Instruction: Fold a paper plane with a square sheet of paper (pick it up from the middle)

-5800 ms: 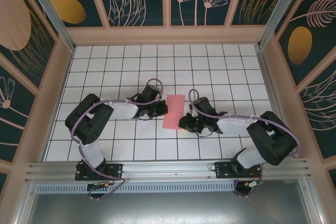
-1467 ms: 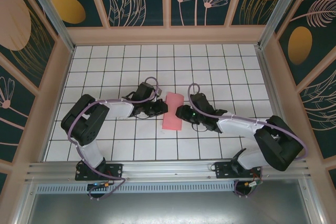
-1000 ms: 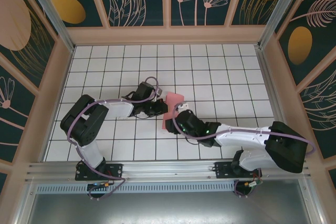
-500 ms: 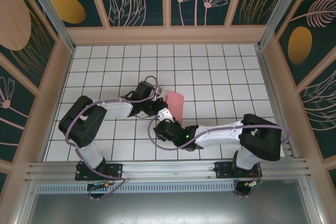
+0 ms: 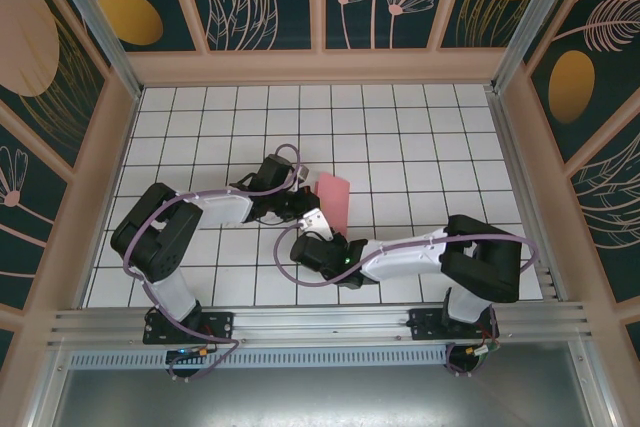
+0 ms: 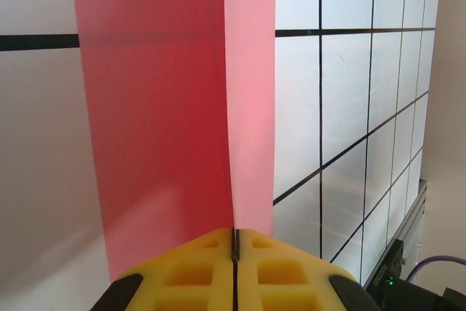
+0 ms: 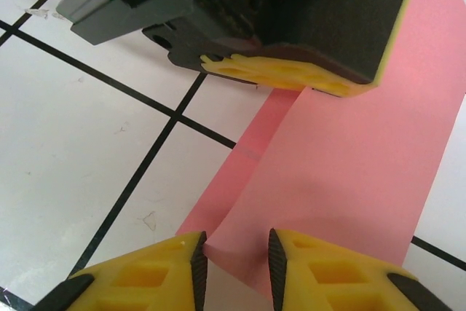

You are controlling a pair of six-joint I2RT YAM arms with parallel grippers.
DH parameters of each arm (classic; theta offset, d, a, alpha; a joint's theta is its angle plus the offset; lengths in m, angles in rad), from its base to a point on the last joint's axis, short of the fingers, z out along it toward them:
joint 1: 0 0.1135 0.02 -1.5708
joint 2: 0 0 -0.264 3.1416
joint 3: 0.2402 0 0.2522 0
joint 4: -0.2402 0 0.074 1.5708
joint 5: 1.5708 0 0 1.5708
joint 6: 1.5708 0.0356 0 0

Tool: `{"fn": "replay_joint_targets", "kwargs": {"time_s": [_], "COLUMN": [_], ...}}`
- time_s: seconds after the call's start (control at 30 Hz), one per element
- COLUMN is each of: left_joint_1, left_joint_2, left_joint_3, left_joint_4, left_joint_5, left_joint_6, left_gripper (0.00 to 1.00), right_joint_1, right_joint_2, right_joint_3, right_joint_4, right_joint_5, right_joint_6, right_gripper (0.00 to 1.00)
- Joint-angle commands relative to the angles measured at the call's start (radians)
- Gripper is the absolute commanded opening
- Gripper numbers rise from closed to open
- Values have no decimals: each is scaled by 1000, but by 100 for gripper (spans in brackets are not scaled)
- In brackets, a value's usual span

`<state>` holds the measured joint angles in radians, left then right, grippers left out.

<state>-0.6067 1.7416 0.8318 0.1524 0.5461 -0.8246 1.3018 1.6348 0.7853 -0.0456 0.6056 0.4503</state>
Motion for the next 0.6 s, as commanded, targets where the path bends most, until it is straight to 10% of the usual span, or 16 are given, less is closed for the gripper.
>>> {"fn": "replay_joint_targets", "kwargs": {"time_s": [0.0, 0.43, 0.57], "left_joint_1": [8, 8, 7], "left_joint_2": [-21, -80, -142], "left_joint_3": [16, -3, -25], "left_joint_4": [-15, -17, -23], "left_joint_5": [13, -28, -96], "left_joint_6": [-13, -27, -45], "left_gripper": [8, 22, 47], "right_joint_1": [9, -30, -73], "right_joint_2": [-47, -128, -178], "right_joint_3": [16, -61, -113], "right_joint_4": [-26, 60, 139], "right_joint_5": [26, -102, -201], "right_joint_6": [1, -2, 9], "right_gripper": [31, 3, 2]}}
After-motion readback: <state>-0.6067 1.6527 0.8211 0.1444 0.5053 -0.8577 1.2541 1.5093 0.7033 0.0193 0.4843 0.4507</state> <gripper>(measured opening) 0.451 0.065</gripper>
